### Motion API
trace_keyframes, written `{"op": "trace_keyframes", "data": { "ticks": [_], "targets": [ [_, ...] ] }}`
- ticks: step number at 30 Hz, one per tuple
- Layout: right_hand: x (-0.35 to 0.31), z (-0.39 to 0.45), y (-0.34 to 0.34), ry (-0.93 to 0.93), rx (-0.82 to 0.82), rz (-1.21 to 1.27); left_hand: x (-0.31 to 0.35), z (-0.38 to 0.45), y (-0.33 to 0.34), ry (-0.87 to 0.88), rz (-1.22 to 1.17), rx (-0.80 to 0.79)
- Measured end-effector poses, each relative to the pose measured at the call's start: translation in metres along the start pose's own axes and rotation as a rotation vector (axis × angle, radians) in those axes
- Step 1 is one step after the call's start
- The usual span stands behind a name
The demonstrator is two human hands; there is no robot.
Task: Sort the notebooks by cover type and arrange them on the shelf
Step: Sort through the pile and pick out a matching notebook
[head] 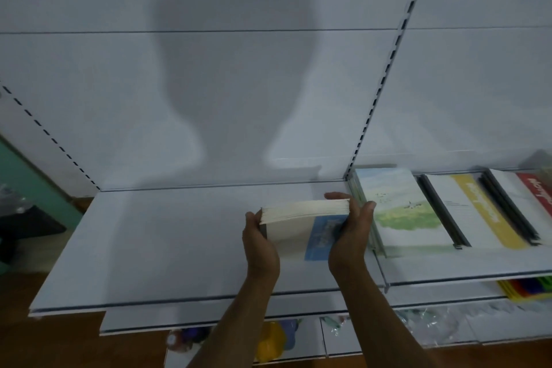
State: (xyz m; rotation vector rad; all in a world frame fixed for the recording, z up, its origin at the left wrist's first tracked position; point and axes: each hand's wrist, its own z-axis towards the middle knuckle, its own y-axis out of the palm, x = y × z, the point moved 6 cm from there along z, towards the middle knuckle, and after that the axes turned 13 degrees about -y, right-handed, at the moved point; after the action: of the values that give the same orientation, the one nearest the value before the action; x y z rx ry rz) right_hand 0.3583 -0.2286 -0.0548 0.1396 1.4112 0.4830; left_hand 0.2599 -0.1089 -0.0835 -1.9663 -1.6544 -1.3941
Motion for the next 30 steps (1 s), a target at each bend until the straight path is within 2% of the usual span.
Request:
{"op": "trace_keyframes", "data": {
  "ticks": [5,9,14,20,23,30],
  "targets": [
    [0.019,-0.018,-0.012,0.220,0.145,-0.100,-0.003,-0.003,0.000,-0.034,0.051,-0.047],
    [0.020,-0.015,-0.013,0.296,0.126,-0.206,0.004,0.001,0.002,0.000,0.141,-0.058],
    [0.018,-0.012,-0.016,0.219,0.079,-0.279,-0.004,0.002,0.002,0.010,0.132,-0.058],
    [0.032,-0.017,-0.027,0.294,0.186,-0.246,-0.012,0.006,0.002,-0.033,0.101,-0.044],
    [0.033,-0.017,-0.025,0.292,0.197,-0.249,-0.019,0.007,-0.001,-0.071,0.098,-0.033],
    [0.035,-0.015,-0.027,0.222,0.170,-0.286,-0.021,0.012,-0.002,-0.040,0.084,-0.010]
  ]
}}
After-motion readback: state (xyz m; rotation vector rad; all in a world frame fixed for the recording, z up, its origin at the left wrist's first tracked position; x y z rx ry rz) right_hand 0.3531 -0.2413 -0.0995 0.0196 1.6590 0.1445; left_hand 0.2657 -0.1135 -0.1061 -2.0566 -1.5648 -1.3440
